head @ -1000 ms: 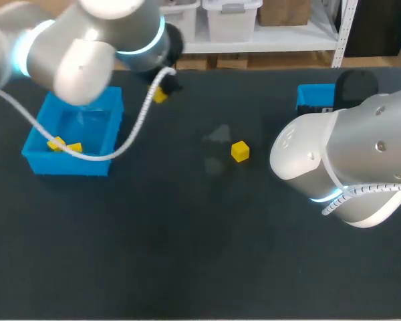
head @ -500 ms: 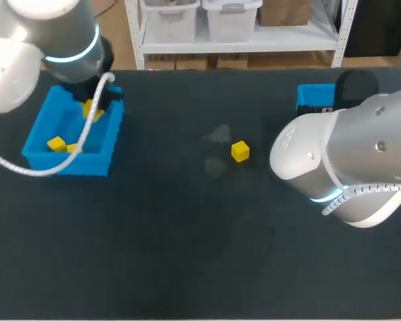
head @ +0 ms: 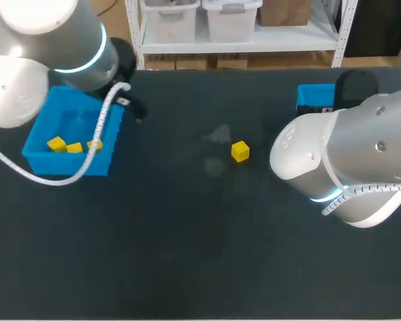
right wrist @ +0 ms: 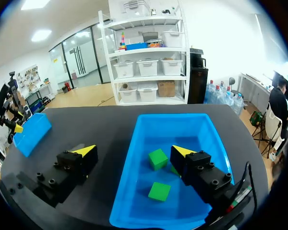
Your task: Put the green cubes in the right bin and the yellow cubes in the left bin.
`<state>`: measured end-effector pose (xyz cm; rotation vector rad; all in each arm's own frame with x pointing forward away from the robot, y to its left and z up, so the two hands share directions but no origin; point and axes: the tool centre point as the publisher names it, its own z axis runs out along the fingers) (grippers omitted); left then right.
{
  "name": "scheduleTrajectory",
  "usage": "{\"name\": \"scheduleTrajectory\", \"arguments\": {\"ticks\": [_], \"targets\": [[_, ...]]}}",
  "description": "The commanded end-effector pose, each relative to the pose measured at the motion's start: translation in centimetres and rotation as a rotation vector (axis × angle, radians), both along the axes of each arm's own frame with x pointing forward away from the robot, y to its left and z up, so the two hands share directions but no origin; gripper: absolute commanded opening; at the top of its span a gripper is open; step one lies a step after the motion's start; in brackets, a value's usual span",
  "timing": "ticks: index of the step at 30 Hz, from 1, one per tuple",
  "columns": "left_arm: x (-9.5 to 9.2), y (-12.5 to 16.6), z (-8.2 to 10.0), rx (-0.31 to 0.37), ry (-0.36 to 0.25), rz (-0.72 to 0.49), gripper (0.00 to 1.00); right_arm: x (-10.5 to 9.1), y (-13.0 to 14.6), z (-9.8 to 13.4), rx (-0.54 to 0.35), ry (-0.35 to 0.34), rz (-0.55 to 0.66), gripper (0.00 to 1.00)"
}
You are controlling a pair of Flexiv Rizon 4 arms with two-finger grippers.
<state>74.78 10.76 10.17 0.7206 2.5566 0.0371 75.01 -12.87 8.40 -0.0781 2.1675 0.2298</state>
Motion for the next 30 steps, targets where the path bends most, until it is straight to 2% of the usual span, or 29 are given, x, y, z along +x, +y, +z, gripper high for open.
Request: {"name": "scheduleTrajectory", "arguments": {"ticks": [1,3,7,14,22,30], "targets": [[0.4,-5.3,-1.3,-0.104,-0.006,-0.240,1.00,-0.1,-0.1,0.0,0.002,-0.002,0.003,1.00],[0.3,-7.6,-2.3,-0.150,0.017,-0.293,1.00,-0.1,-0.1,0.0,0.002,-0.002,0.003,1.00],[-0.2,-12.0,-4.7,-0.151,0.075,-0.383,1.00,-0.1,-0.1,0.0,0.002,-0.002,0.003,1.00],[-1.2,-17.7,-5.5,-0.076,0.089,-0.485,1.00,-0.1,-0.1,0.0,0.002,-0.002,0.003,1.00],[-1.8,-20.9,-6.1,-0.034,0.103,-0.546,1.00,-0.1,-0.1,0.0,0.002,-0.002,0.003,1.00],[-1.8,-21.5,-8.0,0.008,0.133,-0.569,1.00,-0.1,-0.1,0.0,0.002,-0.002,0.003,1.00]]}}
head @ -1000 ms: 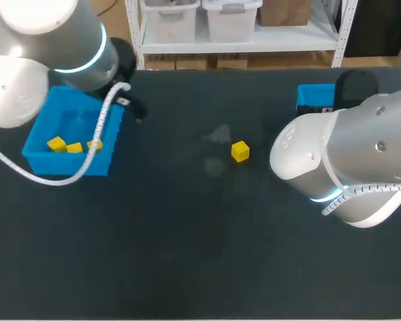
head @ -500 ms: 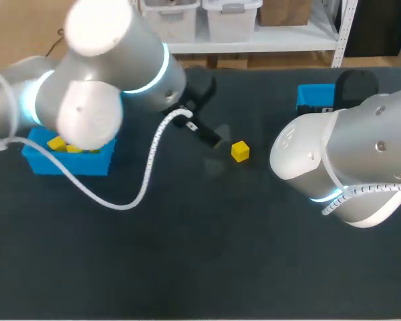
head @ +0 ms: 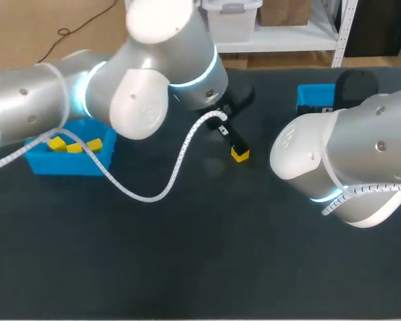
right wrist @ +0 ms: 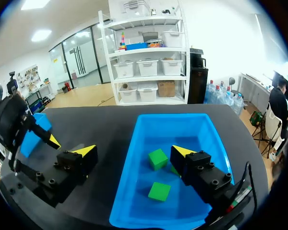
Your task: Put the green cubes in the right bin and the yellow cubes in the left bin.
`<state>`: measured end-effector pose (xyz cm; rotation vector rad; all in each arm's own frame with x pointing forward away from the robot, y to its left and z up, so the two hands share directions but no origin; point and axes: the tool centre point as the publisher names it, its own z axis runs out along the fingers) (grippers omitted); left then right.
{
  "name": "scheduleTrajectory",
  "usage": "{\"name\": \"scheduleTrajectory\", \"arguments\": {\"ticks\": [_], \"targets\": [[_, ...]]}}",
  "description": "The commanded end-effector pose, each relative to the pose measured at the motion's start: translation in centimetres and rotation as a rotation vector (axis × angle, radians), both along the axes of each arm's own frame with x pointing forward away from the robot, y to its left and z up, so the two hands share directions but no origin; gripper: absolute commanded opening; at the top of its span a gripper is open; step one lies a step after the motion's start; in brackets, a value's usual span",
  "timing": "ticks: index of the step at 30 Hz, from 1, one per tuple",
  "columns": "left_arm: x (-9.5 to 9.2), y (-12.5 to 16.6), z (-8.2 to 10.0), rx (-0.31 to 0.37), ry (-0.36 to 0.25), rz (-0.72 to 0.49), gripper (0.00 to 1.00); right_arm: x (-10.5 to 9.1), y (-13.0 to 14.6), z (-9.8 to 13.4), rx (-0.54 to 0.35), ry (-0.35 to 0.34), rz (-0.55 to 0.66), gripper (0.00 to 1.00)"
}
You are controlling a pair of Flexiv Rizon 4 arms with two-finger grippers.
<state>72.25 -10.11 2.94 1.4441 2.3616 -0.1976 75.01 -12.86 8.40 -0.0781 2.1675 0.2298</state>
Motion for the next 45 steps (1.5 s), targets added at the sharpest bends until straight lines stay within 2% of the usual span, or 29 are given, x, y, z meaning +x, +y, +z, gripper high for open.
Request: {"name": "scheduleTrajectory", "arguments": {"ticks": [1,12,13,14,16,17,18,27,32,36,41,45], "targets": [[0.7,-0.7,-1.0,0.023,0.018,-0.013,1.00,-0.1,-0.1,0.0,0.002,-0.002,0.003,1.00],[0.8,-1.1,-3.3,0.058,0.035,-0.007,1.00,-0.1,-0.1,0.0,0.002,-0.002,0.003,1.00],[0.8,-1.1,-3.4,0.055,0.041,-0.007,0.80,-0.1,-0.1,0.0,0.002,-0.002,0.003,1.00],[0.8,-1.2,-3.6,0.056,0.042,-0.007,0.44,-0.1,-0.1,0.0,0.002,-0.002,0.003,1.00],[0.8,-1.4,-3.9,0.056,0.048,-0.005,0.32,-0.1,-0.1,0.0,0.002,-0.002,0.003,1.00],[0.8,-1.5,-4.1,0.061,0.047,0.001,0.07,-0.1,-0.1,0.0,0.002,-0.002,0.003,1.00],[0.8,-1.6,-4.2,0.059,0.046,0.010,0.00,-0.1,-0.1,0.0,0.002,-0.002,0.003,1.00],[0.5,-0.9,-4.9,0.051,0.051,0.062,0.00,-0.1,-0.1,0.0,0.002,-0.002,0.003,1.00],[1.3,1.4,-3.4,0.012,0.025,0.136,0.00,-0.1,-0.1,0.0,0.002,-0.002,0.003,1.00],[2.6,5.4,-0.6,-0.032,-0.025,0.256,0.00,-0.1,-0.1,0.0,0.002,-0.002,0.003,1.00],[3.8,12.9,2.3,-0.059,-0.070,0.466,0.00,-0.1,-0.1,0.0,0.002,-0.002,0.003,1.00],[4.0,18.6,3.8,-0.069,-0.067,0.624,0.00,-0.1,-0.1,0.0,0.002,-0.002,0.003,1.00]]}}
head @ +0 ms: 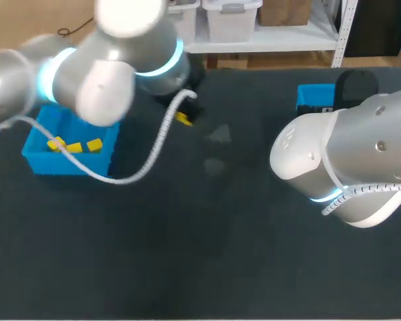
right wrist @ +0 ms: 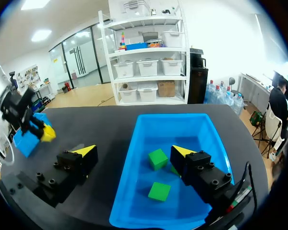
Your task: Put the green cubes in the right bin and the yellow cubes in the left bin.
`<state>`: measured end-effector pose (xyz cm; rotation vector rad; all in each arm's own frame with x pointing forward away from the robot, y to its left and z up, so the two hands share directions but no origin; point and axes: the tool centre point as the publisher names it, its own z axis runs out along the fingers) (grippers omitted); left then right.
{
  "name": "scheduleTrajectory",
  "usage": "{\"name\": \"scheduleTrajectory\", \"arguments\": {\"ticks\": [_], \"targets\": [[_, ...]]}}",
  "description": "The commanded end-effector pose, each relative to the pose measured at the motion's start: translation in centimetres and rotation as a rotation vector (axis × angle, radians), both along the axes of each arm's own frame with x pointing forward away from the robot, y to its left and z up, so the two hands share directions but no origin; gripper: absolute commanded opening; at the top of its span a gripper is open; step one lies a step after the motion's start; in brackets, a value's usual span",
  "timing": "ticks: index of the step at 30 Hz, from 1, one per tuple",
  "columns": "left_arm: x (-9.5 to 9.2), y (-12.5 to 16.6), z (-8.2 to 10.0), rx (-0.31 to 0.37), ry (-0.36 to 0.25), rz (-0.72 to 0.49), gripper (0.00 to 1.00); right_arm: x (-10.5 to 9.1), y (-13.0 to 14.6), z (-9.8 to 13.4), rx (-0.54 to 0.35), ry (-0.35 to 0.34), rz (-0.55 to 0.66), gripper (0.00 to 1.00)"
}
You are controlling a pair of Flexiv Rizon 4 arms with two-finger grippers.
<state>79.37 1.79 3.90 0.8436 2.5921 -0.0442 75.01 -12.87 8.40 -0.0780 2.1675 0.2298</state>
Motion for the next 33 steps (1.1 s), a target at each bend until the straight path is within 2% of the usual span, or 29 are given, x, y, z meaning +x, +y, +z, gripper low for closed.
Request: {"name": "scheduleTrajectory", "arguments": {"ticks": [1,3,7,12,17,24,25,26,29,33], "targets": [[-3.1,7.9,3.1,-0.075,-0.050,0.187,0.00,-0.1,-0.1,0.0,0.002,-0.002,0.003,1.00],[-3.3,10.8,4.0,-0.088,-0.061,0.268,0.00,-0.1,-0.1,0.0,0.002,-0.002,0.003,1.00],[-3.8,14.5,5.4,-0.101,-0.085,0.375,0.00,-0.1,-0.1,0.0,0.002,-0.002,0.003,1.00],[-4.5,17.8,6.3,-0.110,-0.092,0.478,0.00,-0.1,-0.1,0.0,0.002,-0.002,0.003,1.00],[-5.3,19.5,5.1,-0.068,-0.063,0.523,0.00,-0.1,-0.1,0.0,0.002,-0.002,0.003,1.00],[-5.9,20.0,2.9,-0.065,0.015,0.541,0.00,-0.1,-0.1,0.0,0.002,-0.002,0.003,1.00],[-5.9,19.9,2.8,-0.062,0.017,0.541,0.33,-0.1,-0.1,0.0,0.002,-0.002,0.003,1.00],[-5.9,19.9,2.8,-0.063,0.022,0.537,1.00,-0.1,-0.1,0.0,0.002,-0.002,0.003,1.00],[-5.9,19.8,3.0,-0.103,0.013,0.538,1.00,-0.1,-0.1,0.0,0.002,-0.002,0.003,1.00],[-5.9,20.0,3.9,-0.224,-0.006,0.556,1.00,-0.1,-0.1,0.0,0.002,-0.002,0.003,1.00]]}}
